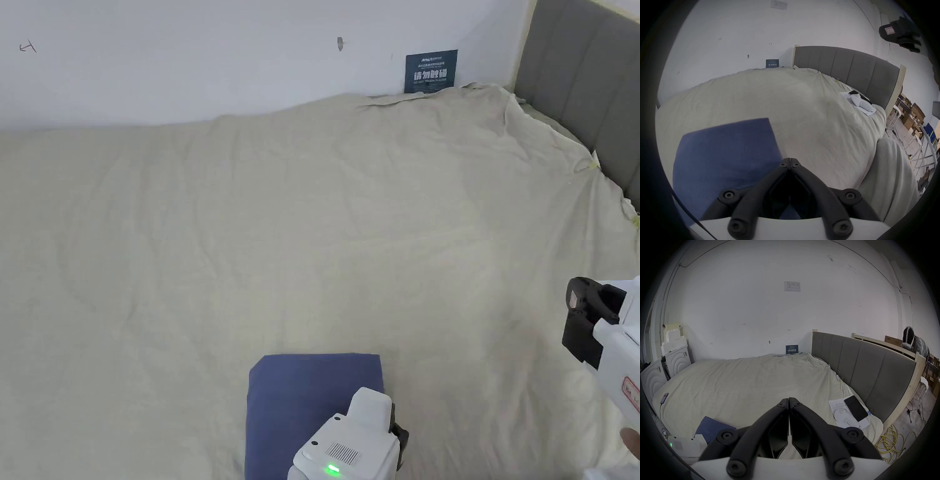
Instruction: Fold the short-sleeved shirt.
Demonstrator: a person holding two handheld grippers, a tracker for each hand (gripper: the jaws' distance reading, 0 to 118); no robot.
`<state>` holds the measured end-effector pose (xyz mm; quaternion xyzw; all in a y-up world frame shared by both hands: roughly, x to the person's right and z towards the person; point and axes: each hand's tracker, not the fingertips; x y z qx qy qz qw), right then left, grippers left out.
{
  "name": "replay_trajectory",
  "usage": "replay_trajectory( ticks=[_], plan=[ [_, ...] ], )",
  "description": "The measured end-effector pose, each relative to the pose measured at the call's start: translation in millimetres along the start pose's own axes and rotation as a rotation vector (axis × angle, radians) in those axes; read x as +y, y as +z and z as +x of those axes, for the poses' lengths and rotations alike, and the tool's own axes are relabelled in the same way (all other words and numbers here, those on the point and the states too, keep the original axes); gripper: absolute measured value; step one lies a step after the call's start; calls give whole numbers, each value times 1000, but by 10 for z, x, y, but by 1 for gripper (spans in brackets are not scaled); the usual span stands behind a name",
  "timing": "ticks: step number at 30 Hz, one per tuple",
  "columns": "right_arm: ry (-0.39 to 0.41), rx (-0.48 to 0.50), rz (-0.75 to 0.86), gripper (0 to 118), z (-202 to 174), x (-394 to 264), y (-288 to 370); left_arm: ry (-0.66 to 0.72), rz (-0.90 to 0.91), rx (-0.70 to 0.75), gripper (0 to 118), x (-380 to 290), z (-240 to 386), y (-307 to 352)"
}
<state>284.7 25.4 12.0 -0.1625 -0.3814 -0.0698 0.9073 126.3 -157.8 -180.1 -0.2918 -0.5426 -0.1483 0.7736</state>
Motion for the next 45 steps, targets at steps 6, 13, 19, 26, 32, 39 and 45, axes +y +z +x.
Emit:
replay_trajectory(
  ticks=[6,13,19,26,32,39,45],
  plan=[
    [4,13,25,0,-93,69,38,21,174,-10,0,432,-103,404],
    [10,52,77,0,-337,167,80,25,369,75,0,953,-425,914],
    [20,80,136,0,-585,224,127,32,482,204,0,1117,-788,1293],
    [44,101,213,0,-856,243,169,45,549,364,0,1034,-1199,1639],
    [69,96,271,0,-1012,207,169,77,588,471,0,831,-1484,1884],
    [74,86,280,0,-1060,93,119,108,603,563,0,623,-1745,2080],
    [79,87,268,0,-1085,55,94,114,600,579,0,560,-1785,2125]
  ],
)
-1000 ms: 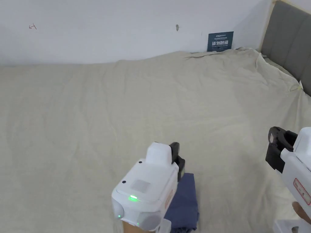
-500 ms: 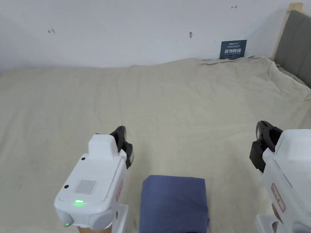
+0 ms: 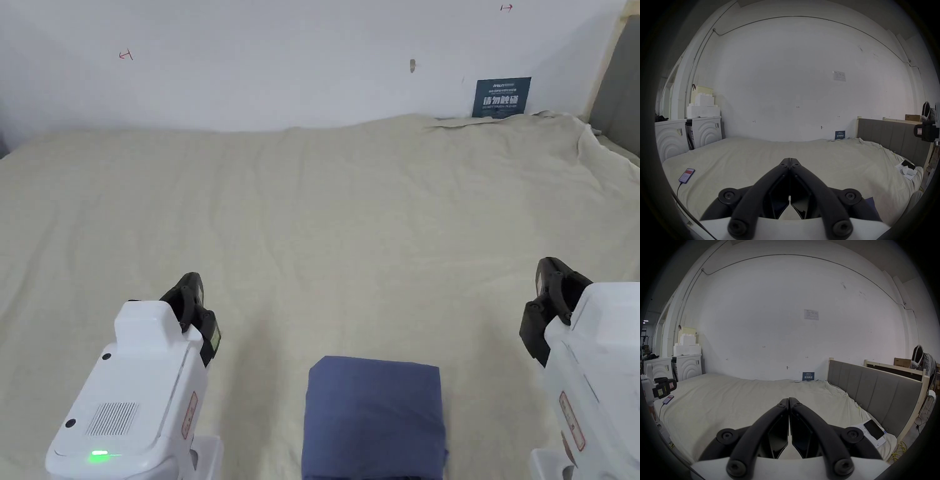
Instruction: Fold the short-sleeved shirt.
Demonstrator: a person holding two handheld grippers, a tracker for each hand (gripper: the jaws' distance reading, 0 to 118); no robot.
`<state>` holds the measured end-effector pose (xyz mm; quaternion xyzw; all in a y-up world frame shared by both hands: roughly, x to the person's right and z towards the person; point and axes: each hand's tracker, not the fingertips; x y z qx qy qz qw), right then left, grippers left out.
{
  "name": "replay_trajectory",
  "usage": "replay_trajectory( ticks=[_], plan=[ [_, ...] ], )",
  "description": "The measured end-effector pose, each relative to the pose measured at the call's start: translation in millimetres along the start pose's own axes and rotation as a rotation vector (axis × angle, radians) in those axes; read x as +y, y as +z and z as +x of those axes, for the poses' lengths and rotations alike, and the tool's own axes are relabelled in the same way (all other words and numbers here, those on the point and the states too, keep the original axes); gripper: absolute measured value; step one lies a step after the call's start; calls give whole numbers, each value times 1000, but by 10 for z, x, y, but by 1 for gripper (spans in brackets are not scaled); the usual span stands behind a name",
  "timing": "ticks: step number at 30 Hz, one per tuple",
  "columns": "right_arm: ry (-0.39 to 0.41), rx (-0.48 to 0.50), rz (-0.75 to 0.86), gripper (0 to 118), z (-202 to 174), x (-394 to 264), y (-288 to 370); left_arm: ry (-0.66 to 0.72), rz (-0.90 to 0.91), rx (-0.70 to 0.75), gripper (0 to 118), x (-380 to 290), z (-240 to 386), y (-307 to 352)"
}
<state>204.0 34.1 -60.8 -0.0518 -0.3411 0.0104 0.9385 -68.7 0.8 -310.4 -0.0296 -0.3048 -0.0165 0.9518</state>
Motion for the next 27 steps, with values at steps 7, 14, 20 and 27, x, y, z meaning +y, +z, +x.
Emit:
replay_trajectory(
  ticks=[7,14,20,27],
  plan=[
    [-4,13,-17,0,-94,-57,-67,-2,-10,0,0,-28,-25,-5],
    [-50,76,-124,0,-366,-408,-275,11,-41,-5,0,-85,-59,-38],
    [-59,111,-292,0,-664,-1027,-461,46,-107,-28,0,-184,-99,-76],
    [-66,96,-426,0,-819,-1676,-599,135,-312,-108,0,-415,-117,-200]
  ],
)
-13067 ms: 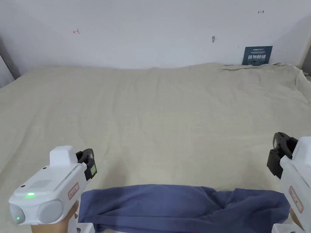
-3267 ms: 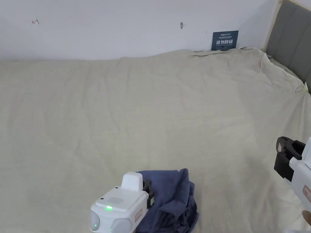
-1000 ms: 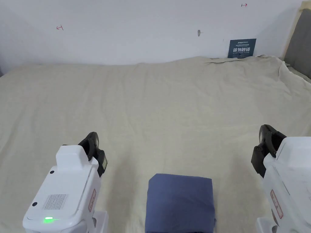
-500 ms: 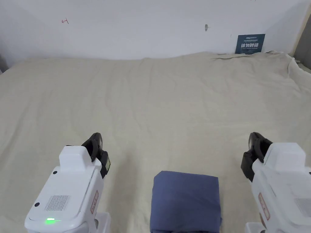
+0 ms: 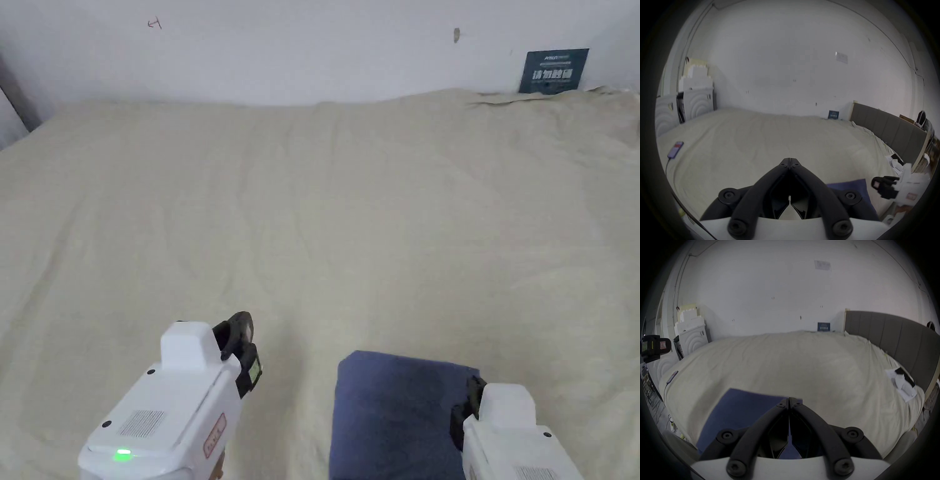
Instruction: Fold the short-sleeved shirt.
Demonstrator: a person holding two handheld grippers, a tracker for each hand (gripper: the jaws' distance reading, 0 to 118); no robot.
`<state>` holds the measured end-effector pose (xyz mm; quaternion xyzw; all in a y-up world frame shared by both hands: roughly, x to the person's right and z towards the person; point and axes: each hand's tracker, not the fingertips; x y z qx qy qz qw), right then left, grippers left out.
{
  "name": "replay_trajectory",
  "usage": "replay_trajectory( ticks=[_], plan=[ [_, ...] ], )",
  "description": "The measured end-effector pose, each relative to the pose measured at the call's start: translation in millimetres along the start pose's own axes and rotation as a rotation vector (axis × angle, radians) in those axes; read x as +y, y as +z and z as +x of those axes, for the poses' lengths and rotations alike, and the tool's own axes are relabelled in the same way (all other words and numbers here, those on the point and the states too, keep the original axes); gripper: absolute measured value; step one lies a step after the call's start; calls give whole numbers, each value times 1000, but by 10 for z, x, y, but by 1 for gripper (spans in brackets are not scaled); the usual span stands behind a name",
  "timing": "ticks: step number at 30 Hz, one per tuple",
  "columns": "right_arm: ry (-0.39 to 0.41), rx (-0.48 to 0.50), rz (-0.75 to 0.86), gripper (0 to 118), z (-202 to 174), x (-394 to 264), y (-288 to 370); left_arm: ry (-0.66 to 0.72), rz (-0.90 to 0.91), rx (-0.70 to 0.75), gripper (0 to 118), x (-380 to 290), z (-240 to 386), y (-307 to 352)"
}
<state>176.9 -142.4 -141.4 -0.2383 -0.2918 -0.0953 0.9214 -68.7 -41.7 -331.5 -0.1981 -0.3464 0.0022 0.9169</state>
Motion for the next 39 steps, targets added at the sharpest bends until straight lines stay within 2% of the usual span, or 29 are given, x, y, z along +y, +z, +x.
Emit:
replay_trajectory(
  ticks=[4,7,10,13,14,16,18,20,23,26,29,31,34,37,39],
  plan=[
    [24,-13,-69,0,-22,-229,-191,83,-140,-62,0,-145,-43,-172],
    [7,-16,-109,0,-2,-351,-301,105,-280,-112,0,-238,-37,-325],
    [8,-9,-122,0,15,-383,-389,204,-407,-201,0,-332,-65,-502],
    [59,-8,-115,0,-9,-381,-366,281,-570,-283,10,-425,-60,-728],
    [84,-2,-112,0,-8,-384,-361,278,-583,-296,18,-443,-46,-785],
    [68,3,-116,0,19,-381,-357,319,-630,-345,57,-485,-22,-917],
    [48,11,-127,0,42,-353,-359,369,-695,-381,85,-520,-4,-1058],
    [42,12,-132,0,38,-347,-360,390,-732,-428,91,-549,23,-1172],
    [25,18,-139,0,60,-327,-349,420,-802,-452,91,-638,27,-1359],
    [7,26,-146,0,80,-324,-354,376,-844,-468,88,-678,85,-1492],
    [-3,27,-150,0,78,-316,-349,360,-894,-473,64,-716,178,-1573],
    [-3,26,-153,0,78,-310,-350,341,-899,-480,53,-742,233,-1586],
    [-5,35,-160,0,97,-284,-351,301,-906,-467,47,-738,230,-1593],
    [7,60,-163,0,118,-199,-308,319,-904,-464,28,-735,214,-1565],
    [5,74,-135,0,128,-85,-198,268,-876,-439,24,-718,281,-1486]
  ],
)
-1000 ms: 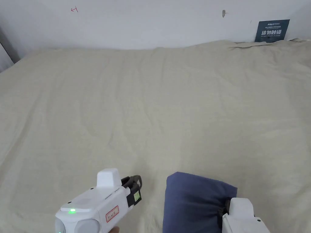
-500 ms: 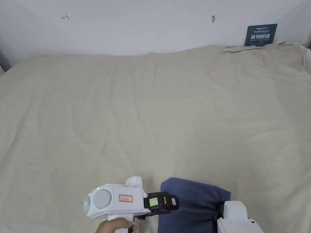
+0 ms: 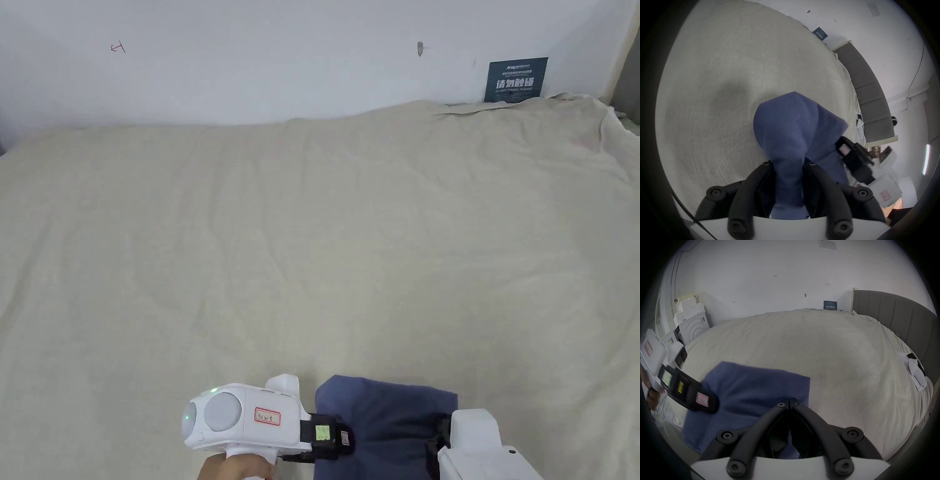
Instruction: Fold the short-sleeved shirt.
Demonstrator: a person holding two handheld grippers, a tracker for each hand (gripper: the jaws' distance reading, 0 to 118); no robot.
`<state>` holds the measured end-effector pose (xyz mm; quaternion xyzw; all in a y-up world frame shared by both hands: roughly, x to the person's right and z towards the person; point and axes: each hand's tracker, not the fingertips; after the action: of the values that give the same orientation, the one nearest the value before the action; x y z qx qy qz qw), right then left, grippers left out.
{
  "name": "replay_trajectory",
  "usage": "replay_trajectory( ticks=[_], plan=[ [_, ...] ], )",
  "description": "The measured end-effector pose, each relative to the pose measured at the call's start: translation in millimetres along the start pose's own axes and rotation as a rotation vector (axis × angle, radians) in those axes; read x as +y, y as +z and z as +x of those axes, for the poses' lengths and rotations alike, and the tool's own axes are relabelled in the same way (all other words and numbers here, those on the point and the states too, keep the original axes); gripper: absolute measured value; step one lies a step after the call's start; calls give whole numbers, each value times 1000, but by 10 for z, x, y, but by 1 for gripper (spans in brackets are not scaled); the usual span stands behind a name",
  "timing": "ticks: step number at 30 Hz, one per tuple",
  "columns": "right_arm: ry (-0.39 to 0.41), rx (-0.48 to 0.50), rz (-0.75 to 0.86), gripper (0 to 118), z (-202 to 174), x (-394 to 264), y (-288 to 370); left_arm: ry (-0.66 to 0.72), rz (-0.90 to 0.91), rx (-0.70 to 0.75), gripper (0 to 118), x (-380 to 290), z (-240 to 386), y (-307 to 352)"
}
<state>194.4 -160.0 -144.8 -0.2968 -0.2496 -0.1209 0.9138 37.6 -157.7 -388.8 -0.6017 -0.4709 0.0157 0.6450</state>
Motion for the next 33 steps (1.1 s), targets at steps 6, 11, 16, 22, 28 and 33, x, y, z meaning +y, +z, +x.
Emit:
replay_trajectory(
  ticks=[6,11,16,22,28,33],
  plan=[
    [32,18,212,0,33,482,476,-96,50,52,21,-36,179,72],
    [21,-6,365,0,164,905,839,-128,85,72,21,153,161,347],
    [52,-47,453,0,270,1146,1059,-134,113,155,21,395,-117,807],
    [50,-65,486,0,283,1277,1173,-94,154,291,21,629,-704,1406],
    [59,-71,491,0,226,1382,1179,-33,187,431,21,742,-1249,2011],
    [71,-74,494,0,154,1439,1123,61,201,549,21,776,-1714,2398]
  ],
)
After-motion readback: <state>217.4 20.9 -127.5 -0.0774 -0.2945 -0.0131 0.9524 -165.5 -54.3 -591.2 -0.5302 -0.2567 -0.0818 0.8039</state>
